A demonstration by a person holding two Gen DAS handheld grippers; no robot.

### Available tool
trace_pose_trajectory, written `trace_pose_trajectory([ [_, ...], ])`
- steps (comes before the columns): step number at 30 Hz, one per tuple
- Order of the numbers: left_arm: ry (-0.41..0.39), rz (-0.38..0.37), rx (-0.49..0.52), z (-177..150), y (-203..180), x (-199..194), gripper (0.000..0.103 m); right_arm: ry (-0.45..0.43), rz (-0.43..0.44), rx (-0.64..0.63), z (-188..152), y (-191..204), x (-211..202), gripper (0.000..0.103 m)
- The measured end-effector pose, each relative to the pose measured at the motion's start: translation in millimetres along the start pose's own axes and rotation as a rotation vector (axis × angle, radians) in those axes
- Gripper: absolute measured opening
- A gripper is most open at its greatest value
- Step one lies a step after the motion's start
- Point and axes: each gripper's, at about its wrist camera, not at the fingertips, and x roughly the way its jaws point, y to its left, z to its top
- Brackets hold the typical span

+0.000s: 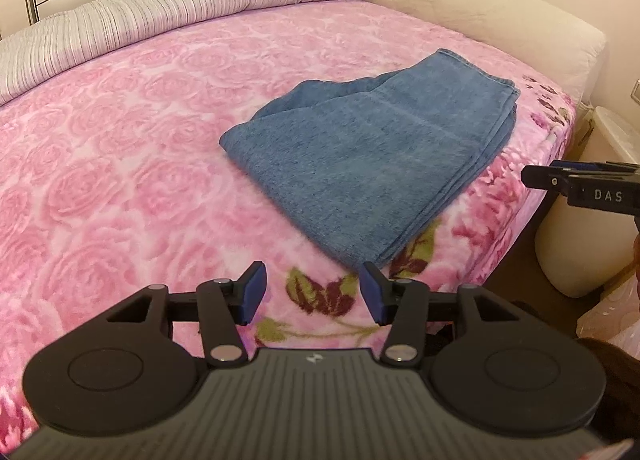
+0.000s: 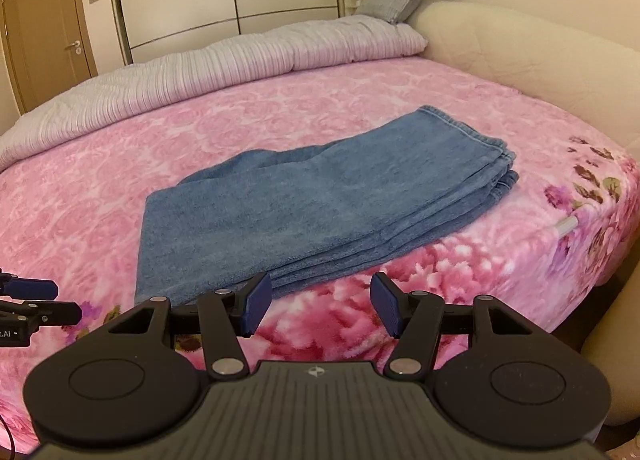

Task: Fold clothes

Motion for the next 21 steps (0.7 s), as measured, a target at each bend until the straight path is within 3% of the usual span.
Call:
trace_pose_trajectory([
  [21, 0.042, -0.022, -0.031, 7.3, 13.9, 39.2, 0.049, 0.072, -0.004, -0.038, 7.0, 2.8, 43.2, 0.061],
])
